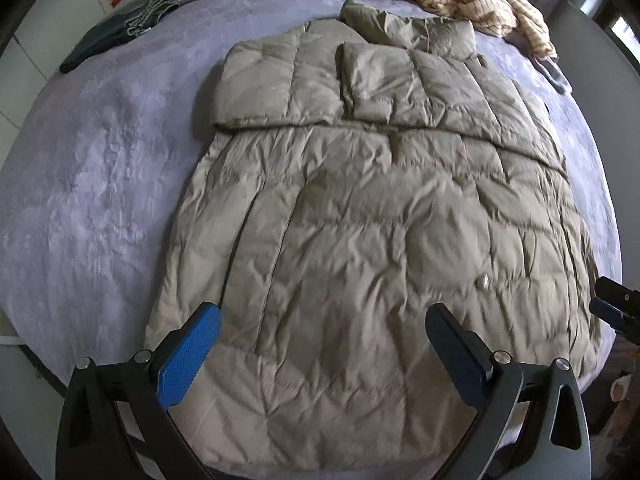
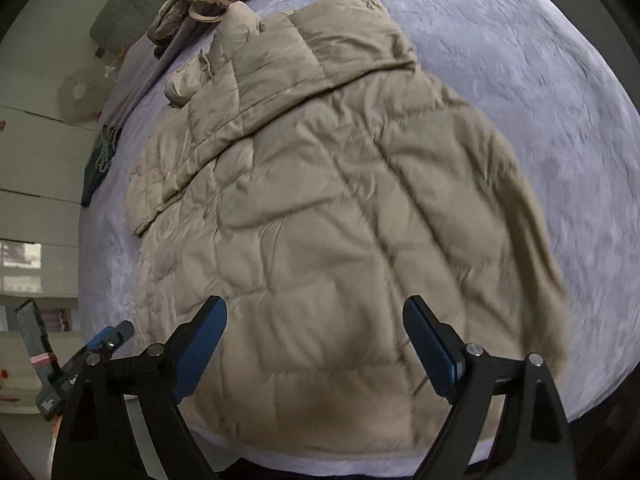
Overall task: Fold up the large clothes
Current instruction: 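Release the folded edge and open both tools above the coat hem, then grasp the coat hem with both tools and lift it toward the collar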
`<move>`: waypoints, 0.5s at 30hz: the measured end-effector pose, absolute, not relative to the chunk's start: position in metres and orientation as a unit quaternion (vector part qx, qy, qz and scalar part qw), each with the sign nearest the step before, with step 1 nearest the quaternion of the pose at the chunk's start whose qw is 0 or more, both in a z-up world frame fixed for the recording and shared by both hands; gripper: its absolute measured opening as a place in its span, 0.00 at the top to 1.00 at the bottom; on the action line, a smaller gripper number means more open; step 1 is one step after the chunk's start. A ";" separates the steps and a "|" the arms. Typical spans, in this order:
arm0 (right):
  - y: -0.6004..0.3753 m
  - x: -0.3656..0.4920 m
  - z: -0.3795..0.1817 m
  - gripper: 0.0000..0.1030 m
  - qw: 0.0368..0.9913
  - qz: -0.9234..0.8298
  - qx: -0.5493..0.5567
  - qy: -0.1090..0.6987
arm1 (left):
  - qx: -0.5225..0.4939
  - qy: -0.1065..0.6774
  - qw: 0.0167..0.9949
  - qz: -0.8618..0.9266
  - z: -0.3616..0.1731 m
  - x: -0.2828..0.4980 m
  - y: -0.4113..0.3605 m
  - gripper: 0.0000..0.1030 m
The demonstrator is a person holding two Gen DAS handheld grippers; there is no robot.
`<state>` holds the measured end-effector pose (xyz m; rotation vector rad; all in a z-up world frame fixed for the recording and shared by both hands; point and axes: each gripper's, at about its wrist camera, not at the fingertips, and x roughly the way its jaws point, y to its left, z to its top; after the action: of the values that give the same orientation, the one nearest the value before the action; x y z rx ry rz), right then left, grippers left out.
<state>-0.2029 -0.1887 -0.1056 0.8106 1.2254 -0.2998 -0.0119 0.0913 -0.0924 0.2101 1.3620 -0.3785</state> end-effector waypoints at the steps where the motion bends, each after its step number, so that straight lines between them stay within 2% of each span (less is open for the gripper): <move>1: -0.182 -0.208 -0.106 0.11 0.730 -0.139 0.374 0.555 | 0.098 0.626 0.753 -0.177 -0.093 -0.015 0.096 0.00; 15: -0.150 -0.294 -0.125 0.11 0.672 -0.205 0.504 0.502 | 0.063 0.645 0.732 -0.211 -0.101 -0.048 0.171 0.01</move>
<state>-0.2938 -0.1499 -0.1246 1.1357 1.1317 -0.4625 -0.0482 0.1706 -0.1014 0.1392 1.4192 -0.4651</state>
